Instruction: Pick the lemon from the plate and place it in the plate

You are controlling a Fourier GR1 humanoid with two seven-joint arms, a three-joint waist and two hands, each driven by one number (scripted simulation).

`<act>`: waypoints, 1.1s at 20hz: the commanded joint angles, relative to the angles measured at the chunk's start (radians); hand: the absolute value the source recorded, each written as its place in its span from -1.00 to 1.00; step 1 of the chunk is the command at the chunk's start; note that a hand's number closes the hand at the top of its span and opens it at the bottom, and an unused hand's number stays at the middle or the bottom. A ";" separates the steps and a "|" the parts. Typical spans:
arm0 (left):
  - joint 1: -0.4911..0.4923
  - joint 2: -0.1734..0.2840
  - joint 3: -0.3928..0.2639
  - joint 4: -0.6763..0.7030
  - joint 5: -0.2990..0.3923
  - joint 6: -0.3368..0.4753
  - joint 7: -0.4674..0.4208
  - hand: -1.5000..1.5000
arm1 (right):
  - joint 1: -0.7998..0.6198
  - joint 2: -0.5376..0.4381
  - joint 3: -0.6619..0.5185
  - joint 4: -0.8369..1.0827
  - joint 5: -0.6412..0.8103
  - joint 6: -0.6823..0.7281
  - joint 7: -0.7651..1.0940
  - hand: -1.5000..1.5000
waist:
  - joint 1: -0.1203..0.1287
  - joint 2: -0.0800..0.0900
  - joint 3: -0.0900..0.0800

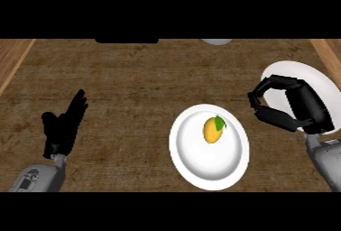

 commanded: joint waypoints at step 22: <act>0.074 -0.050 -0.045 -0.127 -0.081 0.104 0.157 0.00 | 0.097 -0.012 0.198 -0.002 0.440 -0.058 0.168 -1.00 | 0.005 0.002 0.015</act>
